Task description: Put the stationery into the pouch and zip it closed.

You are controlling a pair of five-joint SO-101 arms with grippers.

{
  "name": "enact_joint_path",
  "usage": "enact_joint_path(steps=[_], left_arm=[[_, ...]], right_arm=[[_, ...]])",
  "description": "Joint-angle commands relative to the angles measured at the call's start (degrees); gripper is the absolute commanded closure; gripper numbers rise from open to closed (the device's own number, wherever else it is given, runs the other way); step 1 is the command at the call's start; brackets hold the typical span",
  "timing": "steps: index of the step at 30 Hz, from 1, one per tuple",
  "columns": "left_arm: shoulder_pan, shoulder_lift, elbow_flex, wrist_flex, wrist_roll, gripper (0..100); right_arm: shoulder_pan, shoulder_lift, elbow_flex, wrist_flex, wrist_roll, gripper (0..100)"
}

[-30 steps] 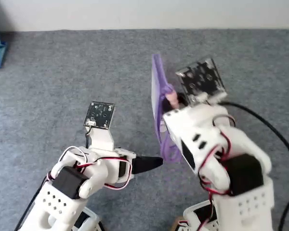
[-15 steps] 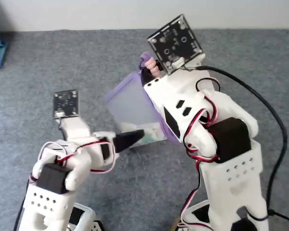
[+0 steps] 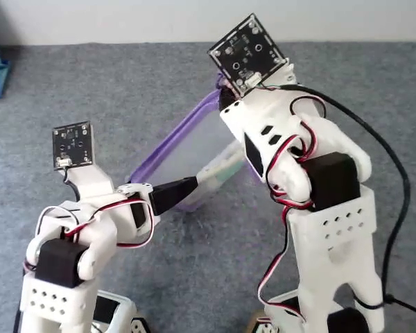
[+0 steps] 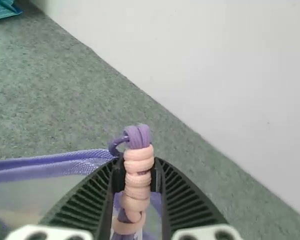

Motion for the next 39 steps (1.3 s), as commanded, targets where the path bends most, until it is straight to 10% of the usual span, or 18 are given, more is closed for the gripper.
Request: enact_joint_path(steps=[1, 10, 23, 39], left_arm=[[-0.5, -1.7, -5.3, 3.5, -0.5, 55], [-0.7, -1.5, -13.7, 7.6, -5.2, 55], [-13.6, -1.1, -7.5, -11.6, -23.6, 55], [-2.9, -1.1, 2.9, -21.5, -25.8, 55]], right_arm=[[0.7, -0.1, -4.2, -1.7, 0.8, 99.1], [-4.4, -2.2, -4.1, 0.6, 4.2, 99.1], [-11.2, -5.9, -4.1, 4.7, 4.2, 99.1], [-16.7, -6.0, -4.1, 4.7, 9.7, 99.1]])
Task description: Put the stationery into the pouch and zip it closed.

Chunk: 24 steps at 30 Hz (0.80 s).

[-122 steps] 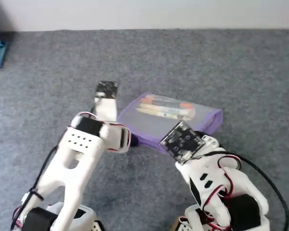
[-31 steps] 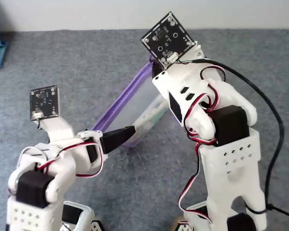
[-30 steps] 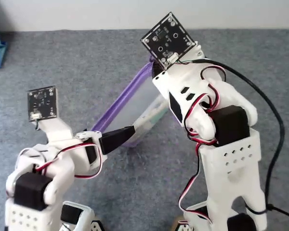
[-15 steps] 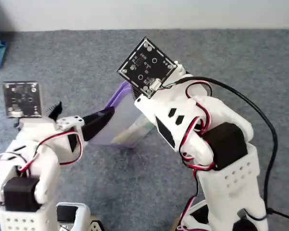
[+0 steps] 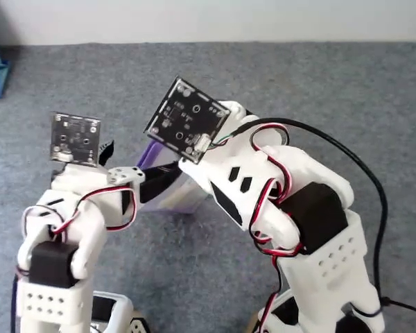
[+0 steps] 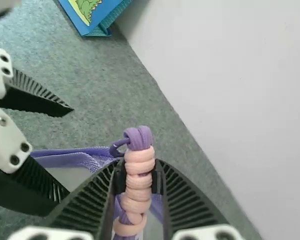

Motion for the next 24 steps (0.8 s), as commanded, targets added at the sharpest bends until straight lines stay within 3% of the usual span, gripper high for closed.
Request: enact_joint_path(steps=[1, 7, 17, 24], left_arm=[[3.3, -0.3, 1.5, -3.9, -0.7, 55], [8.8, -0.6, 5.0, -6.7, -0.7, 57], [9.0, -0.8, 5.3, -7.6, -0.7, 85], [9.2, -0.8, 0.7, -7.7, -0.6, 88]], right_arm=[[-0.4, -2.3, -3.2, 0.1, 1.5, 99.1], [-0.1, -2.5, -3.2, 2.2, 1.3, 99.1], [2.3, -4.4, -2.8, 2.9, 1.1, 99.1], [2.7, -4.6, -2.9, 2.9, 1.1, 99.1]])
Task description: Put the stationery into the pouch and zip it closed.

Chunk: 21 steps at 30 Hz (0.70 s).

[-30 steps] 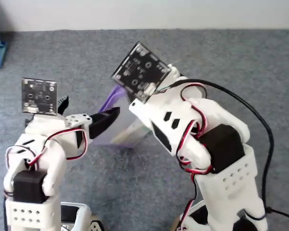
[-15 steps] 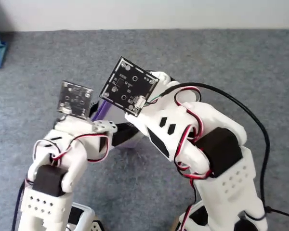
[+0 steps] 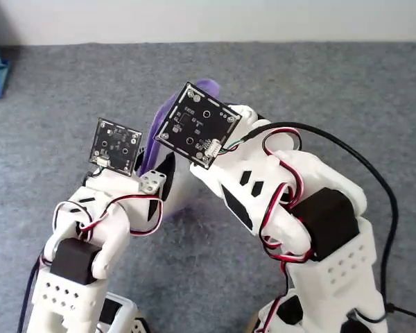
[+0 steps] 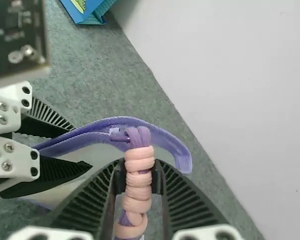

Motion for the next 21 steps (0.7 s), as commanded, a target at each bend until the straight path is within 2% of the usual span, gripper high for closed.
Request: enact_joint_path(steps=[1, 5, 12, 21], left_arm=[[0.2, -0.8, -6.0, -1.3, -0.3, 88], [-0.1, -0.8, -8.7, -1.3, -0.3, 86], [-0.2, -0.8, -9.5, -1.3, -0.1, 69], [0.3, -0.8, -9.5, -1.4, -0.2, 75]], right_arm=[[0.6, -2.3, -2.8, 0.0, 0.1, 99.1], [0.6, -2.3, -2.9, 0.0, 0.2, 99.1], [0.3, -2.3, -3.0, 2.9, 0.4, 99.1], [-1.6, -3.6, -2.7, 3.3, 0.4, 99.1]])
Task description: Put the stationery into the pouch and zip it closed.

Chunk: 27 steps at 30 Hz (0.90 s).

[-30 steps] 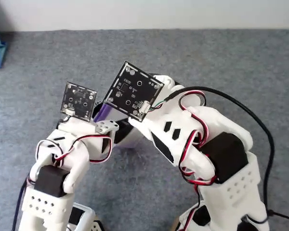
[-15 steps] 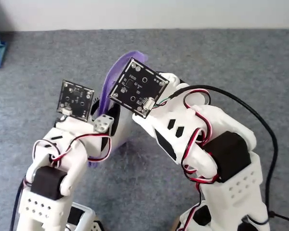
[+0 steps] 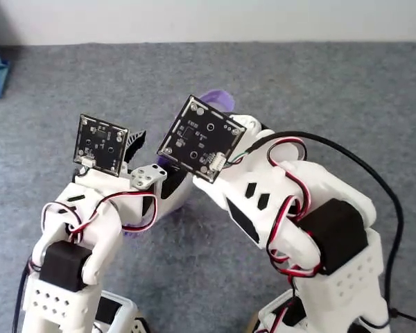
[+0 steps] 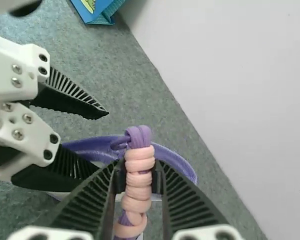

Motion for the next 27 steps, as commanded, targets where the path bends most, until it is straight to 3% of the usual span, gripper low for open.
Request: enact_joint_path(steps=[1, 13, 21, 27], left_arm=[[0.4, -0.8, -3.5, -1.4, -0.2, 77], [6.3, -0.8, -3.1, -5.8, -0.2, 80], [6.6, -0.8, -3.1, -6.3, -0.4, 97], [6.6, -0.8, -3.0, -6.2, -0.4, 98]], right_arm=[[-0.3, -2.0, -2.6, 0.1, 0.4, 99.1], [-0.5, -2.2, -2.6, 0.1, 0.4, 99.1], [-0.2, -2.2, -2.6, 0.1, 0.4, 99.1], [3.2, -1.7, -2.6, -0.5, 0.3, 99.1]])
